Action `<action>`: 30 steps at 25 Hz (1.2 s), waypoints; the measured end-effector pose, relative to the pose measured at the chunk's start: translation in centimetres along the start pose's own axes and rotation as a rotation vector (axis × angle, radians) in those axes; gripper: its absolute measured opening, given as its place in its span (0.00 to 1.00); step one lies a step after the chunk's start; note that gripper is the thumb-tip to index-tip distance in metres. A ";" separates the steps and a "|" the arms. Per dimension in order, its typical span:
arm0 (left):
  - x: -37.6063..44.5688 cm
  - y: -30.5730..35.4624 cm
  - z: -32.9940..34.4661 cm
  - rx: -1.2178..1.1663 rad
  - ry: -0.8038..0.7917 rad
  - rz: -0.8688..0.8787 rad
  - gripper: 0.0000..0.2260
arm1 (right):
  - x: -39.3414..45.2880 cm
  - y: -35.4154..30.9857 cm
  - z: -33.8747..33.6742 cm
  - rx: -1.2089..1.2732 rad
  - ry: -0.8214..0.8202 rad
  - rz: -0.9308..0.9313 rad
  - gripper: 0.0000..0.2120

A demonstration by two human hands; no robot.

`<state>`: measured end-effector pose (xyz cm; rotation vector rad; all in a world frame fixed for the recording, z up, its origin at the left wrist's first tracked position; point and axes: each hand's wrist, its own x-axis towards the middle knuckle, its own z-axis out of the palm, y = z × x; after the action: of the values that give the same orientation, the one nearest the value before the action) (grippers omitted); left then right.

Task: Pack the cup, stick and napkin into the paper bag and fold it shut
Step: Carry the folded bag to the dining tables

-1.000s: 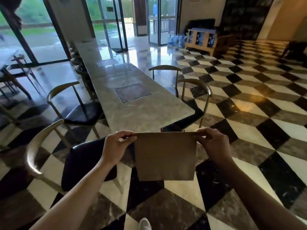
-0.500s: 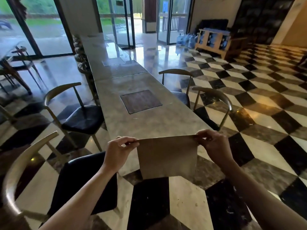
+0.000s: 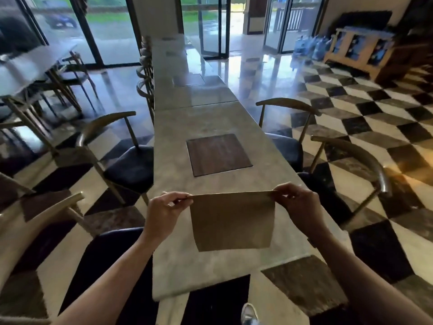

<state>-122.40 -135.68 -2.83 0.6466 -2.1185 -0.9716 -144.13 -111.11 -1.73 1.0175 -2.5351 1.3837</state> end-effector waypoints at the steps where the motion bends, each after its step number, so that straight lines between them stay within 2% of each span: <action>1: 0.8 -0.2 1.0 0.009 0.022 -0.026 0.11 | 1.6 0.9 0.3 -0.001 -0.022 -0.019 0.12; 11: 4.8 -2.3 6.0 0.083 0.108 -0.251 0.07 | 11.8 6.3 5.1 0.060 -0.230 -0.042 0.08; 15: 5.8 -3.9 7.1 0.077 0.090 -0.324 0.07 | 13.1 8.2 7.1 0.084 -0.270 -0.037 0.10; 21: 6.5 -5.5 7.7 0.051 0.087 -0.379 0.07 | 14.1 9.1 8.7 0.059 -0.314 -0.075 0.07; 30: 7.3 -7.7 8.3 0.017 0.054 -0.409 0.07 | 14.7 10.1 9.8 0.170 -0.338 0.012 0.07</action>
<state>-132.25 -141.51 -9.92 1.1316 -1.9878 -1.1366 -159.10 -122.48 -9.44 1.3746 -2.6886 1.5711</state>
